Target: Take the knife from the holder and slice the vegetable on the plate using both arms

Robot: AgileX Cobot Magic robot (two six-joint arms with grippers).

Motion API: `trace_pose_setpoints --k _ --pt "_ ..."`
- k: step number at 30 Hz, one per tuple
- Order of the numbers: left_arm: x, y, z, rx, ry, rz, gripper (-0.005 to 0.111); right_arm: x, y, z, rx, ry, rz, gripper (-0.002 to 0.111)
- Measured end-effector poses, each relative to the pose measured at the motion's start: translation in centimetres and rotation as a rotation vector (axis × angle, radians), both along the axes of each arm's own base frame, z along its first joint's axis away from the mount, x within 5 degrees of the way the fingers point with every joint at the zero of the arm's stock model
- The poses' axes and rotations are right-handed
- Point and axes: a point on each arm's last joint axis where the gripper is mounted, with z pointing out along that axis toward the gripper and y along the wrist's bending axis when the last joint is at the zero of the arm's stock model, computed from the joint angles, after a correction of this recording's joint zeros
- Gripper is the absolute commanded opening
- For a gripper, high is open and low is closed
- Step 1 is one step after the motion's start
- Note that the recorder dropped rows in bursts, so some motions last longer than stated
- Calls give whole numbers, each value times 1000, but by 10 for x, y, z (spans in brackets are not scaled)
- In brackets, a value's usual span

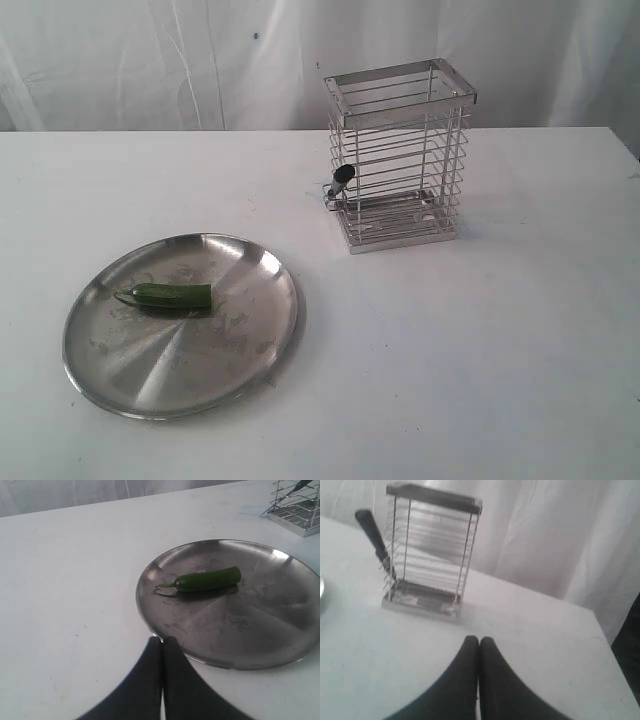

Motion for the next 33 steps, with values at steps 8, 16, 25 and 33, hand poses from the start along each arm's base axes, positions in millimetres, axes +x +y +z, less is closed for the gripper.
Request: trace_pose_setpoints --k 8,16,25,33 --pt "0 0 0 0 0 0 0 -1 -9 27 832 -155 -32 0" --pt "0 0 0 0 0 0 0 -6 -4 48 1023 -70 44 0" --pt "0 0 0 0 0 0 0 -7 15 156 506 259 145 13" --pt "0 0 0 0 0 0 0 81 59 195 325 642 304 69"
